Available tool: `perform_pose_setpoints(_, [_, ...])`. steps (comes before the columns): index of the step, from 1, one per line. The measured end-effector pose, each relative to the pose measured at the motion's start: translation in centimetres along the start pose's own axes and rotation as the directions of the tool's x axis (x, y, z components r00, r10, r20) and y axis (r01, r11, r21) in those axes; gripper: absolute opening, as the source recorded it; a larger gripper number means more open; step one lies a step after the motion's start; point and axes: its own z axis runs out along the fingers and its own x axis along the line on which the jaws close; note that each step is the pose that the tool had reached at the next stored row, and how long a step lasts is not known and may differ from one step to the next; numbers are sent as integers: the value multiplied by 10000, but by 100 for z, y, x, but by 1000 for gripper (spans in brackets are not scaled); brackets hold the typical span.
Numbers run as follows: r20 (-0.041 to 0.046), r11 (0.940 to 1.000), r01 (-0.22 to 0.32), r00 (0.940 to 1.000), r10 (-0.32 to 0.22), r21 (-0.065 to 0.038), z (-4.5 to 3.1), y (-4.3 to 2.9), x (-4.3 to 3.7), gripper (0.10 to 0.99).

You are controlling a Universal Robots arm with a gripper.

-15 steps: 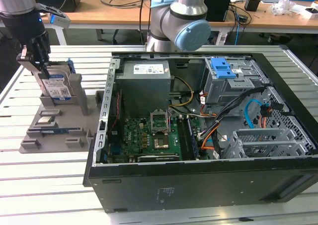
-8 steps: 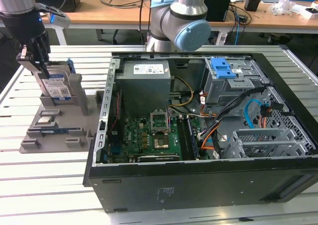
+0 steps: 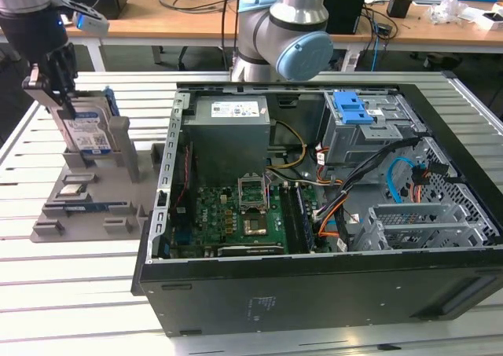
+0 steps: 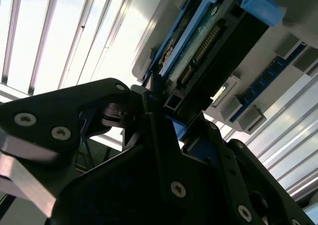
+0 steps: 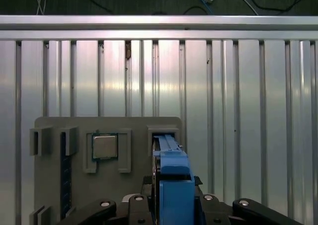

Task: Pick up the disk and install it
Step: 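Pick up the disk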

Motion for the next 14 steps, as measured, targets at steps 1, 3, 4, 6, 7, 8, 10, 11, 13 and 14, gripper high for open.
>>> perform_pose_setpoints(1, [0,10000,0,10000,0,0,-7,0,-2,365])
perform_pose_setpoints(3, [0,10000,3,10000,-3,-1,-23,0,-4,365])
perform_pose_setpoints(4, [-1,10000,2,10000,-2,0,-42,1,-6,365])
perform_pose_setpoints(6, [-1,10000,2,10000,-2,-1,-67,2,-8,365])
perform_pose_setpoints(7, [-1,10000,2,10000,-2,0,-78,2,-9,365])
perform_pose_setpoints(8, [0,10000,3,10000,-3,1,-87,2,-9,365])
perform_pose_setpoints(10, [0,10000,2,10000,-2,0,-112,3,-11,365])
perform_pose_setpoints(11, [-1,10000,2,10000,-2,-1,-121,3,-11,365])
perform_pose_setpoints(13, [-1,10000,3,10000,-3,0,-145,4,-11,365])
perform_pose_setpoints(14, [0,10000,2,10000,-2,0,-170,5,-11,365])
